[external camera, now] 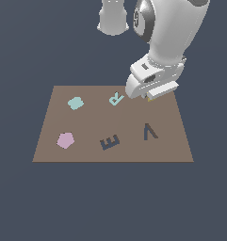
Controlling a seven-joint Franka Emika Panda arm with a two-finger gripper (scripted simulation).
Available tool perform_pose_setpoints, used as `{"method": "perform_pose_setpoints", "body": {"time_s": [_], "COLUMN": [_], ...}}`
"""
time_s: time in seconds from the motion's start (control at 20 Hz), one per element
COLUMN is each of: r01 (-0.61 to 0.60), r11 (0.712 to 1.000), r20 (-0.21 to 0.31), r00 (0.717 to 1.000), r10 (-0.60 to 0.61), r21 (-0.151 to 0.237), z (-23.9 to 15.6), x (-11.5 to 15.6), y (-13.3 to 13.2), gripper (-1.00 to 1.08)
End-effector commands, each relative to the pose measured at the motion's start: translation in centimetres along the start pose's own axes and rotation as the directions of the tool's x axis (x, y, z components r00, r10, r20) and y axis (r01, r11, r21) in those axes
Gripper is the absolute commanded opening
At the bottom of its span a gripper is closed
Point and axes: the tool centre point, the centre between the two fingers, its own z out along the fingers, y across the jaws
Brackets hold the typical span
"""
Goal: Insert a designated object into the corresponding slot on a board.
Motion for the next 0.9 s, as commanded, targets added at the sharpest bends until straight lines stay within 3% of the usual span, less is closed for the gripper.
{"method": "perform_pose_setpoints", "body": {"time_s": [0.0, 0.45, 0.85], "r01": [0.0, -0.055, -0.224], "r11": [1.0, 0.998, 0.975], "r20": [0.0, 0.001, 0.0], "r00": [1.0, 0.998, 0.975], "r10": [0.0, 0.055, 0.224], "r21": [0.0, 0.0, 0.001], "z": [0.0, 0.0, -0.2], "x": [0.0, 0.8, 3.5], "y": [0.0, 0.3, 1.4], "gripper": [-1.0, -1.0, -1.0]}}
